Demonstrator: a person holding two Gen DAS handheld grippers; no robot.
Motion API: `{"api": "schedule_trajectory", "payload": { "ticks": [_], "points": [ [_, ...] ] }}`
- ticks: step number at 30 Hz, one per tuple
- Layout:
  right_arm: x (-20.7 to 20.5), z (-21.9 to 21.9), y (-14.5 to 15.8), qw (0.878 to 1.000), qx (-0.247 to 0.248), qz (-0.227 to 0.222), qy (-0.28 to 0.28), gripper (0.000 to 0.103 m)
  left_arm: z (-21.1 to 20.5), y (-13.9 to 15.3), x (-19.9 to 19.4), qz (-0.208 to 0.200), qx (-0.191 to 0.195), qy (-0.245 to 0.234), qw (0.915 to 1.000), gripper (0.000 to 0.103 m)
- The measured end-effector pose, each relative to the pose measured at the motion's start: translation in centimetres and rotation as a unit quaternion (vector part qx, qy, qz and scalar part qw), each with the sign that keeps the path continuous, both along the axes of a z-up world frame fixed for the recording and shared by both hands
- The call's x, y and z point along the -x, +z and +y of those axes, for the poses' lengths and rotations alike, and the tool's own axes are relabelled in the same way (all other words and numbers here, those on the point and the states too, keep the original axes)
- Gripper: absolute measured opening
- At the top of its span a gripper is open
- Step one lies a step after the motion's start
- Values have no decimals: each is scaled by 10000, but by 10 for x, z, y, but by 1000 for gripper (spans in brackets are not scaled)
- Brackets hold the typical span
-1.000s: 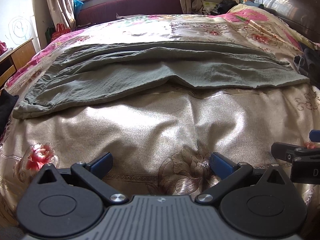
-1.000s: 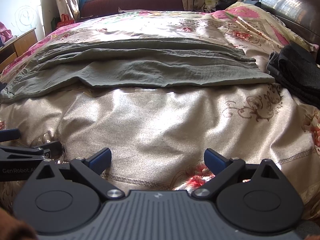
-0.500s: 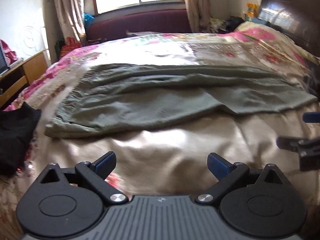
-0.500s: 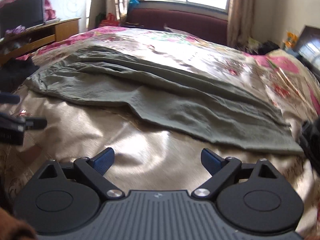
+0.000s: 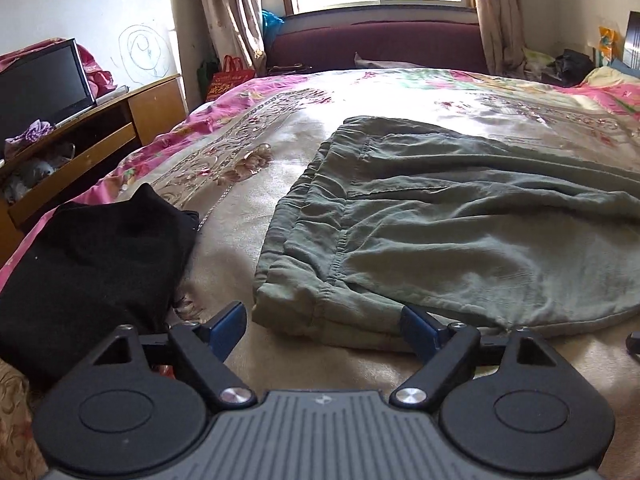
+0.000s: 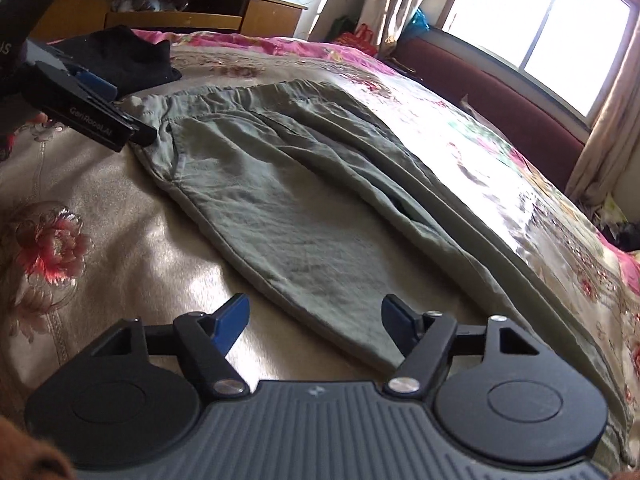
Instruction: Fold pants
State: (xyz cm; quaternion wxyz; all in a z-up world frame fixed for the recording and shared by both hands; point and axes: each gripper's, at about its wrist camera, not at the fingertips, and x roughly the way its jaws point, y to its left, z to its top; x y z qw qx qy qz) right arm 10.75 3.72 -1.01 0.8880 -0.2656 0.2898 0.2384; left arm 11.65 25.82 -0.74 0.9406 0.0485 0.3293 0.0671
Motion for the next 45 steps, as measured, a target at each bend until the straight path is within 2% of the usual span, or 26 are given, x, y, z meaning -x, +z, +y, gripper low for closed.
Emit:
{"api": "schedule_trajectory", "payload": {
  "ticks": [1,3,5,6,8,11,13,17,20,21,23,25,27,29,31,33,34,35,36,37,38,41,42,43,44,45],
  "points": [
    [-4,4,-1,10000,27,8,34,67,1,-3,-4,25,-51,-52,10000,87],
    [-14,9,-4,9999,71,96,95,55,4,-8,-12,162,-99,-100,9998,55],
    [-23,14,-4,9993,-5,339,148,29,6,-11,-15,258,-138,-212,9993,47],
    [-25,15,-3,9989,-37,440,147,24,6,-11,-15,275,-177,-288,9991,42],
    [-26,16,-2,9980,-112,587,183,5,10,-9,-13,311,-165,-401,9986,36],
    [-21,22,0,9967,-254,719,261,2,18,-2,-10,344,-72,-396,9986,28],
    [-12,29,5,9948,-451,818,417,2,23,2,-4,340,-246,-303,9987,26],
    [10,55,6,9900,-563,1018,798,5,46,9,15,473,-549,-95,9973,25],
    [15,66,4,9916,-537,916,738,12,53,7,24,631,-765,-3,9951,29],
    [16,62,8,9915,-638,929,649,14,53,8,28,657,-764,0,9949,33],
    [19,41,23,9888,-1048,985,396,25,46,14,36,508,-902,35,9946,33],
    [26,6,37,9869,-1359,870,54,31,38,22,44,356,-944,89,9949,33],
    [33,-45,46,9827,-1564,726,-668,34,24,31,51,172,-1043,25,9944,33],
    [38,-108,44,9692,-1703,692,-1637,38,0,37,54,25,-1043,-265,9942,33],
    [40,-172,34,9476,-1560,656,-2709,39,-34,40,51,-31,-919,-756,9929,35],
    [42,-230,24,9182,-1349,618,-3673,39,-71,38,48,-114,-806,-1212,9893,37],
    [41,-260,21,8988,-1385,594,-4115,41,-87,36,46,-146,-738,-1389,9875,37],
    [41,-283,19,8825,-1513,603,-4412,42,-105,34,42,-138,-652,-1581,9852,37],
    [41,-309,17,8601,-1785,627,-4738,42,-124,32,37,-128,-550,-1786,9823,37],
    [41,-328,15,8399,-2102,667,-4959,42,-139,28,33,-114,-499,-1940,9797,37],
    [39,-343,14,8255,-2395,721,-5060,43,-155,24,30,-73,-468,-2086,9769,37],
    [29,-366,8,7837,-3245,875,-5224,48,-186,12,23,91,-457,-2365,9705,37],
    [26,-369,6,7760,-3440,889,-5211,47,-193,9,22,153,-439,-2413,9693,37],
    [21,-368,4,7754,-3480,857,-5199,29,-197,6,22,210,-434,-2431,9688,37],
    [19,-366,3,7753,-3433,853,-5233,2,-202,2,22,285,-449,-2419,9688,37],
    [20,-368,3,7696,-3488,941,-5265,2,-204,1,23,323,-485,-2395,9692,37]
  ]
}}
